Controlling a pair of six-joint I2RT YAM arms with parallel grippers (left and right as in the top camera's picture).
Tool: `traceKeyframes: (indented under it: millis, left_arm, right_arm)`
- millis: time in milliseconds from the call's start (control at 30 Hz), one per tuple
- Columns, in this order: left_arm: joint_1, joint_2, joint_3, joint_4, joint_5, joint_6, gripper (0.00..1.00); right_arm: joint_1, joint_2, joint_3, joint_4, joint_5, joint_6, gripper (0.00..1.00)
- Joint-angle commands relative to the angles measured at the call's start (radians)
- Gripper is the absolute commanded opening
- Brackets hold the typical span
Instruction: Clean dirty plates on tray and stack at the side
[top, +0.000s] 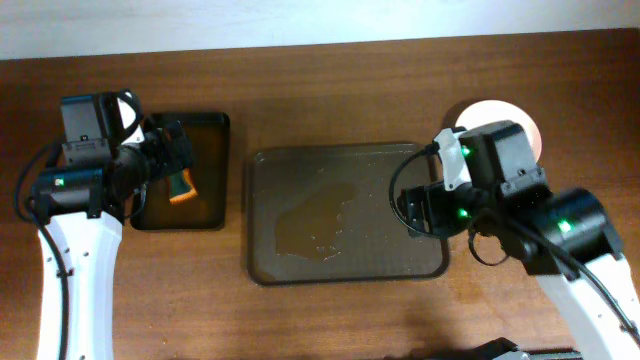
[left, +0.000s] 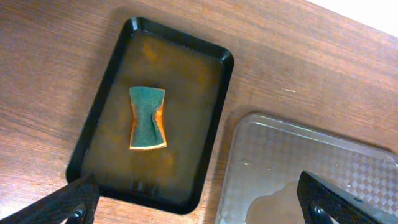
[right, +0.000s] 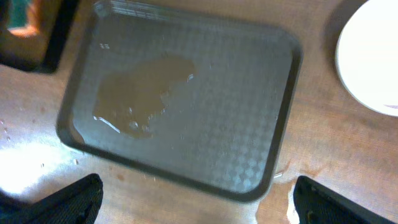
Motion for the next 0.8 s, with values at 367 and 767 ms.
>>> traceKeyframes:
  millis: [367,767]
  left_arm:
    - [-0.003,0.004,-0.003,-0.001,0.011,0.009,0.99]
    - [-0.003,0.004,-0.003,-0.001,0.011,0.008,1.00]
  right_arm:
    - [-0.272,-0.875,-0.909,0.617,-0.153,-0.030,0.98]
    - [-0.337,-1.161,-1.166,0.879,-0.153,-0.029,0.98]
